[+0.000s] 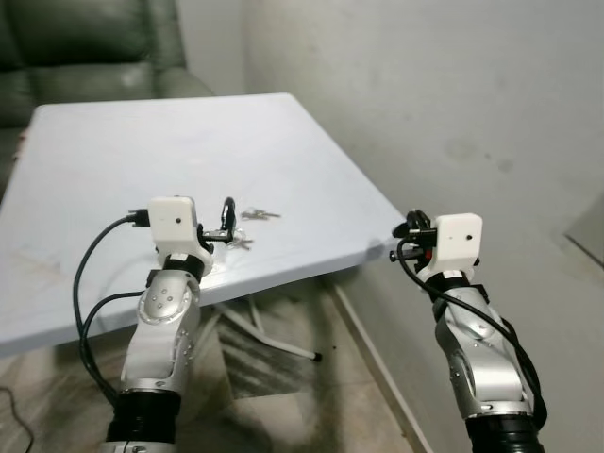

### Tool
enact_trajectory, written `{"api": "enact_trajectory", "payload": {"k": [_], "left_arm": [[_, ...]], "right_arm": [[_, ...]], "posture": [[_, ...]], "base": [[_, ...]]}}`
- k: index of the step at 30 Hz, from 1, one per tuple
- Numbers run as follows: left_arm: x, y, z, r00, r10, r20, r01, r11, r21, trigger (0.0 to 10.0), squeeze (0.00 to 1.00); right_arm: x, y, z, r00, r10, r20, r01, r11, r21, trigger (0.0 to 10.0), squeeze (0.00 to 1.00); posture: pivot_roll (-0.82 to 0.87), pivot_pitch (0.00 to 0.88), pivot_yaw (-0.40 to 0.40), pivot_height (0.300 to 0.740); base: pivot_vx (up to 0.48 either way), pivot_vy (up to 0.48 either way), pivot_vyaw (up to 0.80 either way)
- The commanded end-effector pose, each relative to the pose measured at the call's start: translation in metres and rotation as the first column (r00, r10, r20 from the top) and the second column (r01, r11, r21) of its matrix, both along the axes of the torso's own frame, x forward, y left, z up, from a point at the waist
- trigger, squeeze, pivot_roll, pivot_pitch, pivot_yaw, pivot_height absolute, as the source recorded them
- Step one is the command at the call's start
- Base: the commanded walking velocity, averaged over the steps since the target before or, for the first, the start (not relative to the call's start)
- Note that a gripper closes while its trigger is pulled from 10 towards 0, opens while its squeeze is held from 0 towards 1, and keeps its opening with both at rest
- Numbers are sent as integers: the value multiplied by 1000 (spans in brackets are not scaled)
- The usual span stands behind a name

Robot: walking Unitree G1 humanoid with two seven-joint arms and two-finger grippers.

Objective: Hang keys on a hook

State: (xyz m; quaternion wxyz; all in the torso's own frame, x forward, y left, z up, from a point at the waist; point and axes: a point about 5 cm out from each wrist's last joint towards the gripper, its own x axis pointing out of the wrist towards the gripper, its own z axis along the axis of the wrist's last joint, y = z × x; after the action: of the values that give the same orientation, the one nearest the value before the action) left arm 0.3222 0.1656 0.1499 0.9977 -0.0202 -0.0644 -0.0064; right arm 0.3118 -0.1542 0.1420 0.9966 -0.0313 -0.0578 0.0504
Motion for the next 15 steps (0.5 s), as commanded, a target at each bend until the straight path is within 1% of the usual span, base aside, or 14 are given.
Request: {"api": "enact_trajectory", "payload": {"k": [1,3,6,9,11,15], "left_arm": [[1,-6,0,1000,-15,-1,15,1000,-4,10000,0],[1,-6,0,1000,-21,-9,21,999,-25,10000,0],[2,-6,0,1000,-21,-9,21,1000,-18,10000,0],[2,-7,-1,1000,-24,-11,24,1000,-15,10000,0],[1,-6,-1,1000,-20,-12,20,1000,-20,10000,0],[1,-5,-1,1000,-6,-12,6,1000,-9,10000,0]], "right_arm": [[1,-4,4,1000,-14,10,14,1000,-1,10000,0],[0,-4,4,1000,-15,11,15,1000,-2,10000,0],[0,-4,3,1000,-14,9,14,1000,-1,10000,0],[0,-4,3,1000,-15,7,15,1000,-1,10000,0],[0,-4,3,1000,-17,7,17,1000,-1,10000,0],[-1,-4,2,1000,-16,4,16,1000,-1,10000,0]], "posture": [[61,0,-27,740],[60,0,-26,740],[60,0,-26,740],[60,0,-26,740],[61,0,-26,740],[62,0,-27,740]], "base": [[0,0,-756],[0,0,-763],[0,0,-760],[0,349,-763],[0,480,-763],[0,0,-763]]}}
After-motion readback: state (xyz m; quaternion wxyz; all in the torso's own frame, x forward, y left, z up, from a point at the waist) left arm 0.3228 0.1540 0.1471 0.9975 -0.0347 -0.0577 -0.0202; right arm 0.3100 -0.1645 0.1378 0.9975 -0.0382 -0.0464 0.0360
